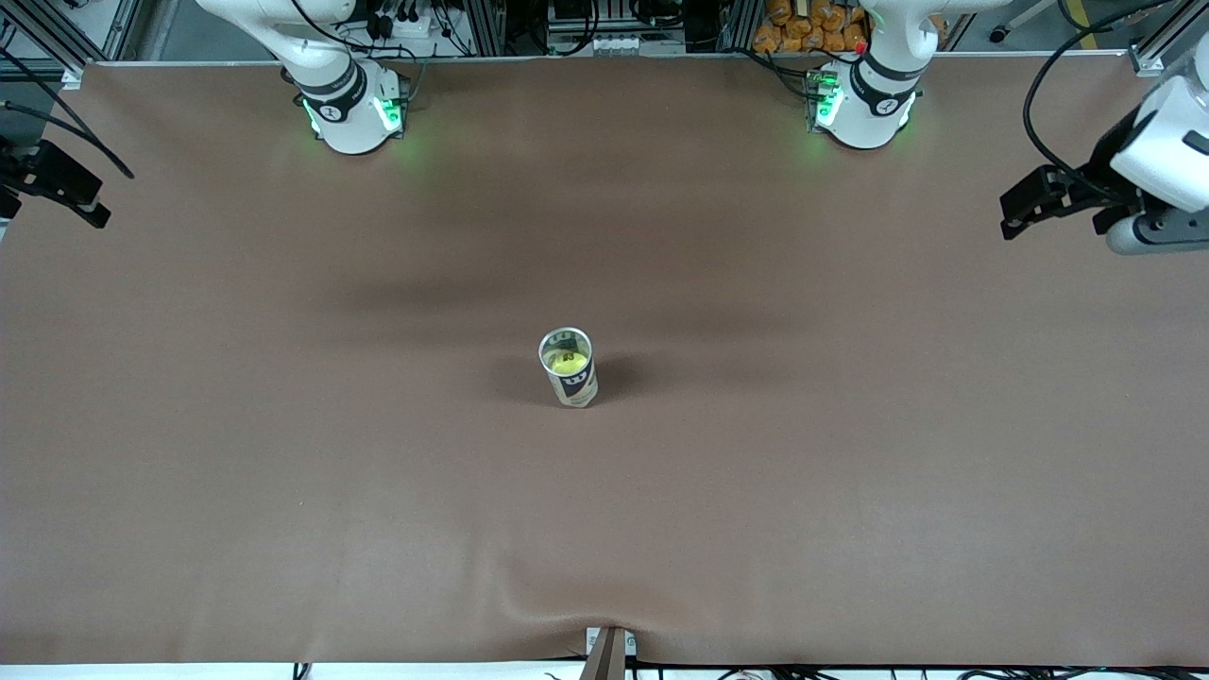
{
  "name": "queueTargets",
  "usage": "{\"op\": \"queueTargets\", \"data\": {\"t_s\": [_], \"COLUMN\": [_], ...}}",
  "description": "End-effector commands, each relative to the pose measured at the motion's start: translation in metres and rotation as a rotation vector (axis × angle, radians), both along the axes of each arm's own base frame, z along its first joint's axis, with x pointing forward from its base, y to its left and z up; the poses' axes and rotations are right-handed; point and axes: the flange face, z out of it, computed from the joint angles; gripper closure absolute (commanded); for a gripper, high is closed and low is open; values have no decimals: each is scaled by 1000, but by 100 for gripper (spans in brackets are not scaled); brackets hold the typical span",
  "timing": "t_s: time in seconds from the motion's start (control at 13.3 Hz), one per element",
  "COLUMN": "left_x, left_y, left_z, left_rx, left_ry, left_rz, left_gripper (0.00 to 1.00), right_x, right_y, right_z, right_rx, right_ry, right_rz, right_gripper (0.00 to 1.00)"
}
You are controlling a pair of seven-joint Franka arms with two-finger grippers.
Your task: Insert tennis ball vertically with right arm
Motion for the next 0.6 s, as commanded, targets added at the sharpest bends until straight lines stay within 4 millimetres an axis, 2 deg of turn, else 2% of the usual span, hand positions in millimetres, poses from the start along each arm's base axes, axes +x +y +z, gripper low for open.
{"op": "queueTargets", "data": {"t_s": [0.0, 0.23, 0.53], "left_x": [-30, -33, -35], "left_y": [9, 28, 39], "left_z": [0, 4, 18], "left_rx": [-38, -76, -75], "left_ry": [-10, 18, 15], "left_rz": [15, -1, -4], "left_gripper": [0, 0, 0], "right_x": [0, 0, -1], "right_y": [1, 2, -1], "right_z": [0, 0, -1], "right_rx": [16, 16, 18], "right_ry": [-7, -7, -6], "right_rz": [-7, -4, -8], "right_gripper": [0, 0, 0]}}
